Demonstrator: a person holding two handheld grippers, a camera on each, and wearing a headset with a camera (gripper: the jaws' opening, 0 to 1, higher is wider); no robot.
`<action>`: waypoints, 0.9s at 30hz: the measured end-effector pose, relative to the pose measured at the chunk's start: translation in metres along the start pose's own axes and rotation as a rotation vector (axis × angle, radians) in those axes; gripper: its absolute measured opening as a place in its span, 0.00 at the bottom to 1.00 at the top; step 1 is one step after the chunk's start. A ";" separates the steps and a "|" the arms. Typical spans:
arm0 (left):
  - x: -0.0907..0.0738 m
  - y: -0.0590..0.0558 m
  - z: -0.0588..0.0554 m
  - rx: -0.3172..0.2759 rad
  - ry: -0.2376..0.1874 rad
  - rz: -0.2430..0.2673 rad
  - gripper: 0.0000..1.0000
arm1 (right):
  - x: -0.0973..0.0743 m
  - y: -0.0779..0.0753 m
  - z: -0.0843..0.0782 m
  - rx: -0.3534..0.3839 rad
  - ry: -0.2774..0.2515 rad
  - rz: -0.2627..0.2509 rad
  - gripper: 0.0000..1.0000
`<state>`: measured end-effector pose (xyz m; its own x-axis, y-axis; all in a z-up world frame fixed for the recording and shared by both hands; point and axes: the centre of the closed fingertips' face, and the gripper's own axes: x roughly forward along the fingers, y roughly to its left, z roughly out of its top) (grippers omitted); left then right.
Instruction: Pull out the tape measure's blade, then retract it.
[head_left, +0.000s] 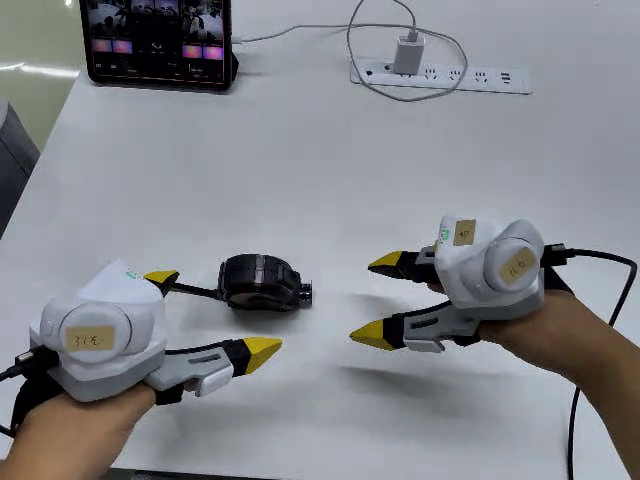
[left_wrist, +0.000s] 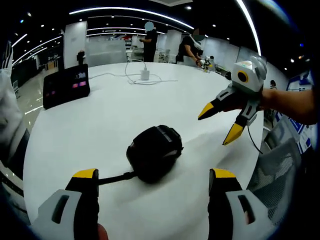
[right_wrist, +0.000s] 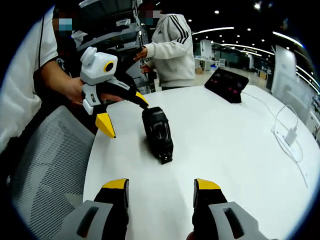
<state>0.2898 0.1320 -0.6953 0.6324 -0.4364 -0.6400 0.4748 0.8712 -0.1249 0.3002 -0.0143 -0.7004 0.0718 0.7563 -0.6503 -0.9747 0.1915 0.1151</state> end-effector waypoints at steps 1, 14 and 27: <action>-0.002 -0.001 0.000 0.004 0.002 -0.001 0.90 | -0.002 0.000 -0.001 0.002 0.001 -0.006 0.50; -0.023 0.004 -0.005 0.086 0.023 -0.004 0.96 | -0.030 0.007 -0.013 0.017 -0.020 -0.089 0.58; -0.043 0.009 -0.013 0.150 0.029 0.009 0.99 | -0.054 0.020 -0.032 0.077 -0.032 -0.140 0.69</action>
<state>0.2590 0.1619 -0.6793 0.6199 -0.4202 -0.6627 0.5565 0.8308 -0.0062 0.2702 -0.0710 -0.6867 0.2133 0.7381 -0.6401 -0.9357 0.3427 0.0834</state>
